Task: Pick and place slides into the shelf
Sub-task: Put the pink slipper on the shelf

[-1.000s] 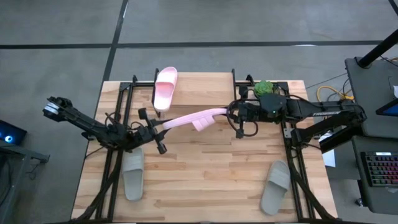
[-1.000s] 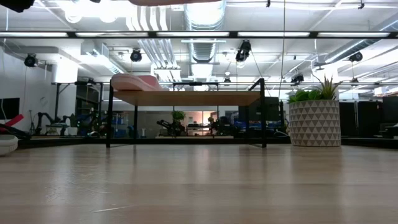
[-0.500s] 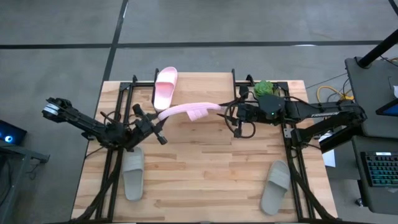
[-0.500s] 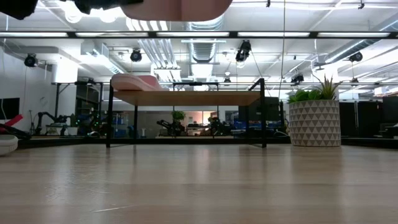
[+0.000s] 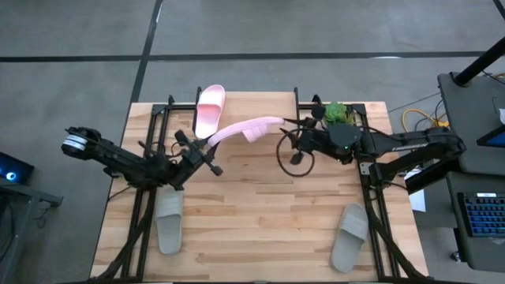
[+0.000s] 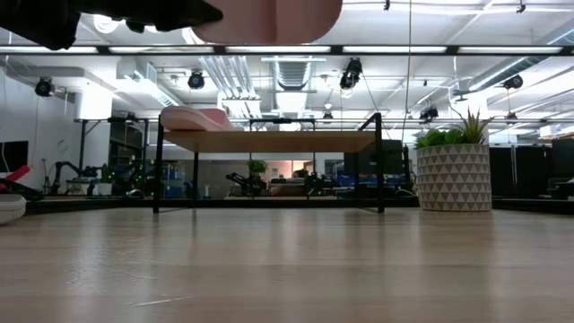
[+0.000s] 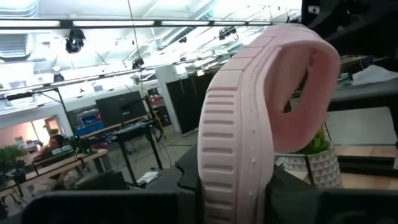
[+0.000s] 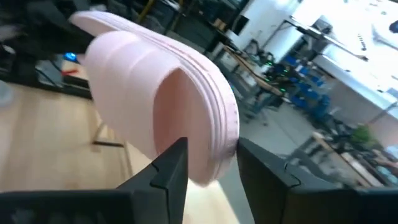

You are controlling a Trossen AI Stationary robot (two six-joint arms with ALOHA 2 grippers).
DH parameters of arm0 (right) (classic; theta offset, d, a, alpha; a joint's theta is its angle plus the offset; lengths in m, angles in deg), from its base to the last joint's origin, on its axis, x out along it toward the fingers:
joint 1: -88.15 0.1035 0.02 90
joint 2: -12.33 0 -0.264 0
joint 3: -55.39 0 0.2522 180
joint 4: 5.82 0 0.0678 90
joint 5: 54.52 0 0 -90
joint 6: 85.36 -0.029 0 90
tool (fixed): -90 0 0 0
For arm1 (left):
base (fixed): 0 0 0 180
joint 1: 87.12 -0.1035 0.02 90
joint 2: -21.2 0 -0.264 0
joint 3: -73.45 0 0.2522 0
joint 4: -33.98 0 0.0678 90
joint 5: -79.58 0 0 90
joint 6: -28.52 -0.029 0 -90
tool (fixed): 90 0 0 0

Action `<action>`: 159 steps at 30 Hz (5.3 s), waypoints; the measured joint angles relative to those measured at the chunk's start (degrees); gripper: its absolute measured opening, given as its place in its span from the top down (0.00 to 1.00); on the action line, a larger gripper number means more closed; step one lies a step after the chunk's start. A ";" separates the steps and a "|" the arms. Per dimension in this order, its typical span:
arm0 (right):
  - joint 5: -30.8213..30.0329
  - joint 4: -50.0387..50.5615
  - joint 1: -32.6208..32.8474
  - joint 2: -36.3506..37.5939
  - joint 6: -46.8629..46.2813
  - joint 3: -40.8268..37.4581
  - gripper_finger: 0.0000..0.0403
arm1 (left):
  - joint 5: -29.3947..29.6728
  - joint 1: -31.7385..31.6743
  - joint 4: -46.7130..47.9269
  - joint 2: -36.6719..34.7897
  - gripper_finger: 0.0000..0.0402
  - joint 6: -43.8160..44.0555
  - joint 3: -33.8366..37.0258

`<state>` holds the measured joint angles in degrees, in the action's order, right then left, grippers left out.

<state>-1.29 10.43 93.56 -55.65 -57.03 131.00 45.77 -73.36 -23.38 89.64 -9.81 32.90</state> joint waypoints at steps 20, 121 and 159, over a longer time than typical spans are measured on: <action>-0.27 -4.60 0.00 -2.84 0.22 0.21 0.42 | -1.58 -3.80 -17.42 9.02 0.89 0.46 -0.45; -10.88 14.42 -6.78 -10.61 -12.92 18.00 0.98 | -13.28 1.61 -1.66 18.10 0.46 -58.17 -11.45; 20.58 40.42 -7.37 -26.68 -9.03 37.37 0.98 | -14.77 -3.56 55.50 -10.93 0.46 -14.60 -11.76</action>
<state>19.28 50.85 86.19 -82.33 -66.06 168.37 31.00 -76.92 32.11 78.71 -24.41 21.14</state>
